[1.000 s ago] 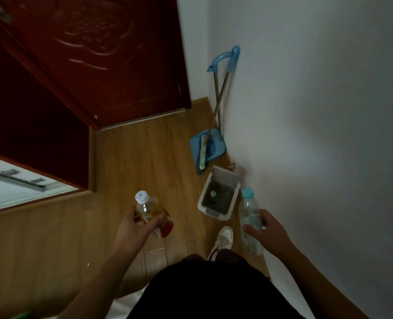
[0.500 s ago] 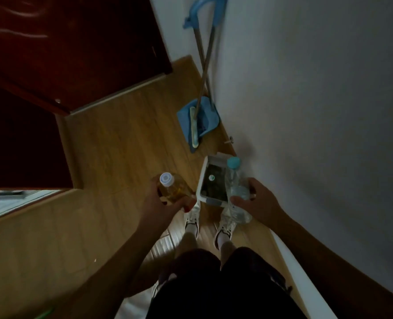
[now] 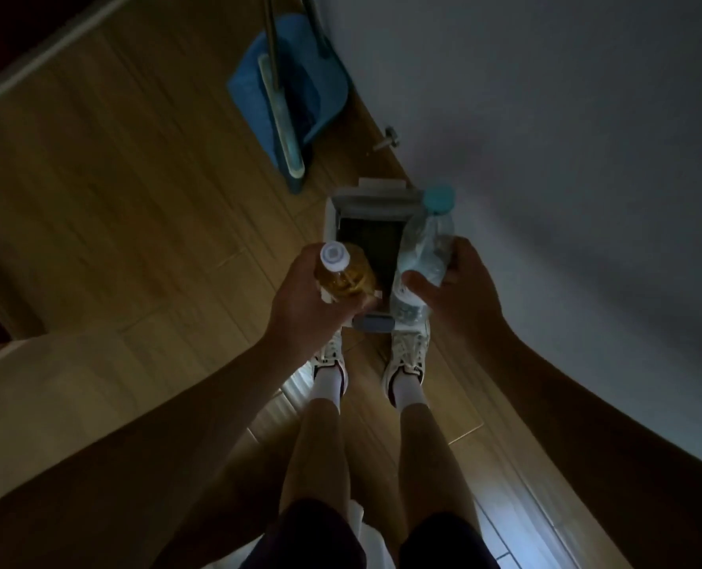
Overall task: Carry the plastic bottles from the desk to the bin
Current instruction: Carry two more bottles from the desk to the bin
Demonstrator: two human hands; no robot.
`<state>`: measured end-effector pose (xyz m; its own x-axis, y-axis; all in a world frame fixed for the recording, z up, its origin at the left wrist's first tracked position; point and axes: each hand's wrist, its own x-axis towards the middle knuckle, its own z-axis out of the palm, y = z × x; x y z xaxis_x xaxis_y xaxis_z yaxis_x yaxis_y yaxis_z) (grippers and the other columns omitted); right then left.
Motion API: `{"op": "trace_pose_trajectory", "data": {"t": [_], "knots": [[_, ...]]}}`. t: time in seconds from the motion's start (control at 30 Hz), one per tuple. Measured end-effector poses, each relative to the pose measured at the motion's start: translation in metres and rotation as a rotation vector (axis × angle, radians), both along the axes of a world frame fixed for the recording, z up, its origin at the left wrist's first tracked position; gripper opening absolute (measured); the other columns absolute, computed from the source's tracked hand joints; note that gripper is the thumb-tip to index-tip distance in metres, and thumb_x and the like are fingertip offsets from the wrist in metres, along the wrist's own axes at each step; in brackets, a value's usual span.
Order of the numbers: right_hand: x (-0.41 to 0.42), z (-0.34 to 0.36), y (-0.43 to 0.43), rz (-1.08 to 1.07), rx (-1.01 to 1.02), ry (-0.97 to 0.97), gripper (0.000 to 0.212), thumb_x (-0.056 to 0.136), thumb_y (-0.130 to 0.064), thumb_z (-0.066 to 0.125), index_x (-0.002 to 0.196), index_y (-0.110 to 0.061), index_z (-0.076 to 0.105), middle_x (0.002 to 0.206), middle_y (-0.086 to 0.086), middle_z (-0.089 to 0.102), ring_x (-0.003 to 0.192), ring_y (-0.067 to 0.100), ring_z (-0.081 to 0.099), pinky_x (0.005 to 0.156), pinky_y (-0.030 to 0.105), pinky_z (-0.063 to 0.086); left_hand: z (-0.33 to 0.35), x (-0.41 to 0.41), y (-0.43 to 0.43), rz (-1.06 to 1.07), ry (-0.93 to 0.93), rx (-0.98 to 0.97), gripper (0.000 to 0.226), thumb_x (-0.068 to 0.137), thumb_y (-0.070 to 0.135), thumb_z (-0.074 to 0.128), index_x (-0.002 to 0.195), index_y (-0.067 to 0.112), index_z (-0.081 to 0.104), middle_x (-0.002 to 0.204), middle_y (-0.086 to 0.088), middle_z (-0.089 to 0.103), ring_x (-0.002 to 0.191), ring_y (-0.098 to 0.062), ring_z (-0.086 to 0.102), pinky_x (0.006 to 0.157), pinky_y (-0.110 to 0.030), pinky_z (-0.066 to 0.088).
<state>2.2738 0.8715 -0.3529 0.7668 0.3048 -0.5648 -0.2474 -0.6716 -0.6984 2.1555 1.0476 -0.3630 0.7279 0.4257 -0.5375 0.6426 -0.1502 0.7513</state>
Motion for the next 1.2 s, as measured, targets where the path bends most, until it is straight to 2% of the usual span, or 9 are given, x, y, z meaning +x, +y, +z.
{"op": "trace_pose_trajectory", "data": {"t": [0.17, 0.27, 0.4, 0.5, 0.6, 0.77, 0.83, 0.93, 1.2], "knots": [[-0.016, -0.041, 0.001, -0.120, 0.055, -0.017, 0.053, 0.079, -0.024, 0.080, 0.114, -0.045, 0.046, 0.105, -0.022, 0.063, 0.101, -0.005, 0.064, 0.082, 0.017, 0.055, -0.046, -0.002, -0.009, -0.017, -0.003, 0.018, 0.069, 0.065, 0.031, 0.089, 0.124, 0.034, 0.053, 0.119, 0.009, 0.065, 0.113, -0.010, 0.065, 0.097, -0.044, 0.056], [-0.020, -0.049, 0.000, -0.122, 0.042, -0.002, 0.062, 0.077, -0.025, 0.082, 0.126, -0.029, 0.044, 0.104, -0.022, 0.059, 0.097, -0.007, 0.062, 0.075, 0.009, 0.053, -0.053, -0.001, -0.010, -0.021, 0.021, 0.032, 0.069, 0.063, 0.037, 0.087, 0.123, 0.034, 0.053, 0.118, 0.011, 0.065, 0.111, -0.009, 0.065, 0.093, -0.043, 0.058], [-0.018, -0.060, 0.000, -0.077, 0.017, 0.047, 0.073, 0.070, -0.034, 0.086, 0.130, -0.026, 0.045, 0.111, -0.021, 0.057, 0.098, -0.008, 0.057, 0.082, 0.014, 0.049, -0.057, 0.005, -0.008, -0.047, 0.062, 0.078, 0.065, 0.064, 0.036, 0.089, 0.116, 0.039, 0.051, 0.113, 0.014, 0.065, 0.105, -0.001, 0.064, 0.089, -0.031, 0.057], [-0.020, -0.068, -0.002, -0.048, -0.018, -0.004, 0.061, 0.071, -0.030, 0.085, 0.121, -0.029, 0.050, 0.114, -0.016, 0.058, 0.104, -0.001, 0.058, 0.087, 0.022, 0.051, -0.056, 0.008, -0.006, -0.076, 0.106, 0.127, 0.056, 0.065, 0.044, 0.087, 0.109, 0.036, 0.055, 0.105, 0.014, 0.068, 0.097, 0.000, 0.064, 0.081, -0.024, 0.054], [-0.023, -0.071, -0.005, -0.034, -0.039, -0.034, 0.045, 0.077, -0.023, 0.081, 0.113, -0.027, 0.054, 0.106, -0.015, 0.058, 0.097, -0.006, 0.056, 0.079, 0.011, 0.045, -0.054, 0.005, -0.004, -0.124, 0.137, 0.186, 0.043, 0.069, 0.046, 0.083, 0.100, 0.033, 0.056, 0.097, 0.015, 0.066, 0.087, 0.006, 0.060, 0.070, -0.018, 0.046], [-0.034, -0.074, -0.013, 0.030, -0.079, 0.065, 0.041, 0.086, -0.020, 0.073, 0.123, -0.017, 0.055, 0.112, -0.006, 0.059, 0.104, 0.008, 0.057, 0.076, 0.008, 0.040, -0.059, -0.007, -0.007, -0.188, 0.236, 0.229, 0.034, 0.082, 0.042, 0.074, 0.108, 0.025, 0.060, 0.102, 0.010, 0.065, 0.094, -0.010, 0.063, 0.076, -0.029, 0.051], [-0.038, -0.075, -0.016, 0.063, -0.109, 0.133, 0.036, 0.089, -0.019, 0.069, 0.122, -0.015, 0.056, 0.107, -0.005, 0.060, 0.101, 0.011, 0.060, 0.077, 0.011, 0.045, -0.062, -0.012, -0.004, -0.204, 0.338, 0.203, 0.037, 0.088, 0.050, 0.066, 0.113, 0.024, 0.060, 0.104, 0.011, 0.064, 0.097, -0.012, 0.064, 0.078, -0.030, 0.050], [-0.042, -0.072, -0.025, 0.170, -0.209, 0.254, 0.028, 0.093, -0.023, 0.063, 0.119, -0.015, 0.059, 0.102, -0.003, 0.063, 0.098, 0.015, 0.064, 0.086, 0.031, 0.055, -0.057, -0.025, 0.004, -0.264, 0.428, 0.149, 0.038, 0.092, 0.053, 0.059, 0.113, 0.021, 0.063, 0.105, 0.005, 0.069, 0.096, -0.014, 0.067, 0.081, -0.032, 0.054], [-0.043, -0.017, -0.052, 0.179, -0.349, 0.339, 0.028, 0.094, -0.030, 0.063, 0.117, -0.015, 0.062, 0.101, -0.003, 0.061, 0.076, 0.002, 0.055, 0.057, 0.015, 0.037, 0.012, -0.062, 0.030, -0.324, 0.546, 0.136, 0.027, 0.098, 0.041, 0.054, 0.108, 0.019, 0.065, 0.101, 0.002, 0.069, 0.094, -0.017, 0.065, 0.080, -0.031, 0.050]]}}
